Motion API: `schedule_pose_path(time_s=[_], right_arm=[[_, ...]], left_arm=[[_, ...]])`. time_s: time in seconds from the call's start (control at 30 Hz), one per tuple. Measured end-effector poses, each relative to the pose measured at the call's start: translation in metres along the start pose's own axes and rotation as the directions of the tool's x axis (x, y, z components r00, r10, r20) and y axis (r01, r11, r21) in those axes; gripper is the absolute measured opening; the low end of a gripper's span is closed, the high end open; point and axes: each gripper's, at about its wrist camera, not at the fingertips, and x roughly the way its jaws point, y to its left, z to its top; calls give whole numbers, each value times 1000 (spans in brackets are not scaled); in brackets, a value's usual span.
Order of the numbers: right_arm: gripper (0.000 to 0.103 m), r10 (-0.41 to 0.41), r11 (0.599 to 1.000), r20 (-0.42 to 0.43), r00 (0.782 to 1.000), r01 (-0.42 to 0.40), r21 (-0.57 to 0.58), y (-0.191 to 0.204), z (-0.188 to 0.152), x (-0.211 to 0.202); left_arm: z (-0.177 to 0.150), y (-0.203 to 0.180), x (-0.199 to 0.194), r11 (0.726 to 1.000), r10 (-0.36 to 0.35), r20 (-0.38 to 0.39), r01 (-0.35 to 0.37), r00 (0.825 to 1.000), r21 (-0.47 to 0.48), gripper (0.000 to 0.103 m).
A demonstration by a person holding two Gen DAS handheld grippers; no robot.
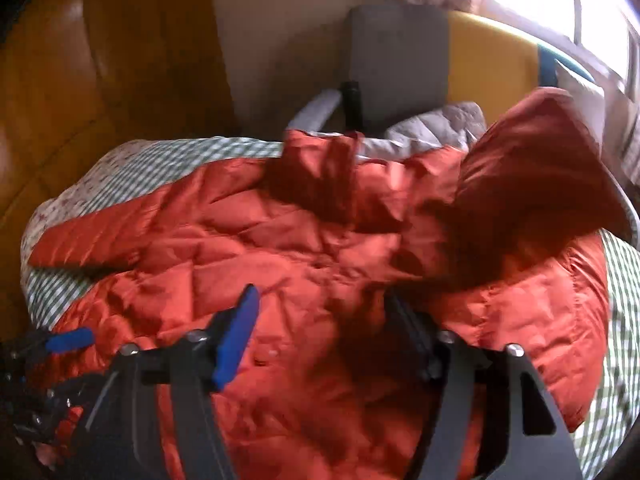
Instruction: Fold large clothes
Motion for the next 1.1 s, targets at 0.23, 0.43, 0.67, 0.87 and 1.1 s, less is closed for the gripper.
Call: schedule_pose_path(time_s=[0.23, 0.43, 0.67, 0.87, 1.1], right_arm=[[91, 109, 994, 24, 994, -110, 13, 8, -18, -33], [91, 83, 985, 63, 995, -91, 144, -40, -55, -86], [91, 79, 921, 117, 990, -118, 371, -109, -90, -135], [91, 161, 818, 153, 975, -219, 532, -147, -105, -140], [93, 216, 746, 186, 958, -285, 602, -155, -108, -136]], left_arm=[[24, -2, 2, 999, -37, 33, 38, 999, -24, 84], [54, -12, 28, 994, -104, 26, 105, 994, -27, 89], [108, 0, 109, 964, -182, -70, 164, 981, -211, 90], [136, -18, 151, 942, -274, -107, 244, 956, -229, 39], [167, -10, 84, 925, -316, 91, 328, 944, -189, 4]])
